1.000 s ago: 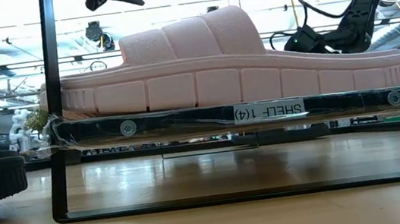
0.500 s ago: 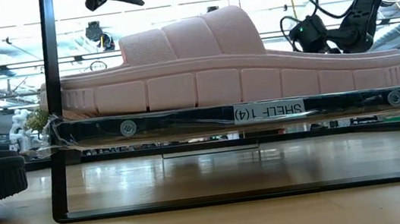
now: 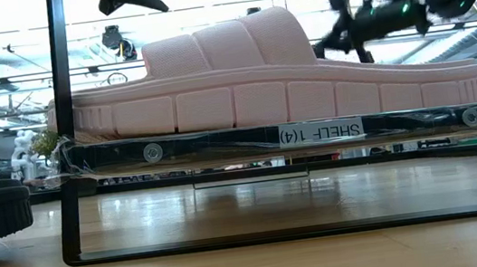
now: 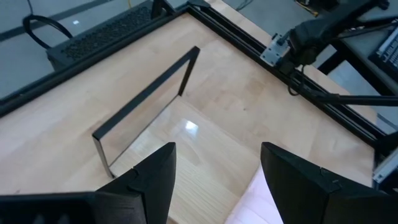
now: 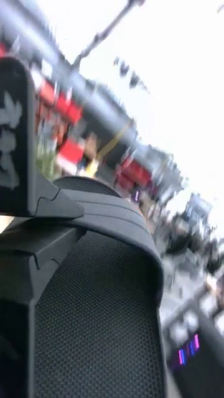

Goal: Pick and place slides into the shelf
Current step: Put the top black slipper on the shelf

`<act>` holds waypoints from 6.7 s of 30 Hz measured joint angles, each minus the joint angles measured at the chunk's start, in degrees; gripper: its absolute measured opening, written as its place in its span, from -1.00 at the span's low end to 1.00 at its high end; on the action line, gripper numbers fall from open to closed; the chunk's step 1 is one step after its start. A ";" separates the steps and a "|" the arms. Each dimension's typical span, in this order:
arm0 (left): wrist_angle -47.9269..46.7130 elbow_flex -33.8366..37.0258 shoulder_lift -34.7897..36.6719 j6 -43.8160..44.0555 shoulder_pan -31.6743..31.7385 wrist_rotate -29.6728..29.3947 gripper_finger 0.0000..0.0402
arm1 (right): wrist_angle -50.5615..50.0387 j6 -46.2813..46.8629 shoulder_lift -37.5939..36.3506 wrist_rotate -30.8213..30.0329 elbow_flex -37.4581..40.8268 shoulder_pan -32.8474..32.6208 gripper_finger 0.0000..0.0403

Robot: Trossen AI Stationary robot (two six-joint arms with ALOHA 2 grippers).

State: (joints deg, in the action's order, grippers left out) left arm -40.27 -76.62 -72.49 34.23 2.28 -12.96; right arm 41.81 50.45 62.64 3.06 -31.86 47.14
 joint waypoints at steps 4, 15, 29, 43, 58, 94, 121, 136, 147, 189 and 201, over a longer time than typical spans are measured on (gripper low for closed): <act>-0.24 0.00 0.00 -0.16 0.39 -0.89 0.14 | -0.19 4.42 -7.14 0.05 -0.63 -5.48 -0.99; -8.44 0.00 0.41 -2.50 4.07 -1.15 0.14 | -22.00 8.69 -9.81 -4.46 -13.04 -29.66 -1.00; -26.80 0.00 4.36 -3.07 7.88 -12.90 0.14 | -34.01 25.04 4.37 -19.01 -21.53 -48.47 -1.00; -29.90 0.00 6.62 -9.87 8.96 -18.61 0.14 | -23.93 39.41 22.39 -21.05 -21.55 -50.54 -1.00; -30.12 0.00 6.62 -13.56 8.94 -18.80 0.14 | -26.09 32.94 26.01 -22.52 -21.55 -44.88 -1.00; -30.14 0.00 6.62 -13.13 8.96 -20.08 0.14 | -31.30 30.80 33.74 -20.99 -27.77 -42.25 -1.00; -29.79 0.00 6.62 -13.52 8.96 -20.10 0.14 | -33.09 33.95 33.72 -22.28 -27.76 -41.12 -0.99; -29.44 -0.01 6.62 -13.39 8.96 -20.11 0.14 | -31.92 34.54 33.74 -20.51 -27.76 -41.21 -0.99; -28.41 -0.02 6.61 -13.43 8.96 -20.12 0.14 | -31.84 34.17 33.85 -19.27 -27.76 -41.23 -0.99; -26.77 -0.02 6.60 -14.57 9.01 -19.70 0.14 | -29.73 32.86 35.66 -18.71 -27.74 -40.03 -1.00; -26.69 -0.02 6.60 -14.55 9.01 -19.62 0.14 | -29.89 33.05 35.66 -18.24 -27.74 -40.03 -0.87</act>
State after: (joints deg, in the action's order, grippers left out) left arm -66.96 -76.64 -65.89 19.68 11.29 -32.58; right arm 11.92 83.50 98.30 -15.18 -59.59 7.11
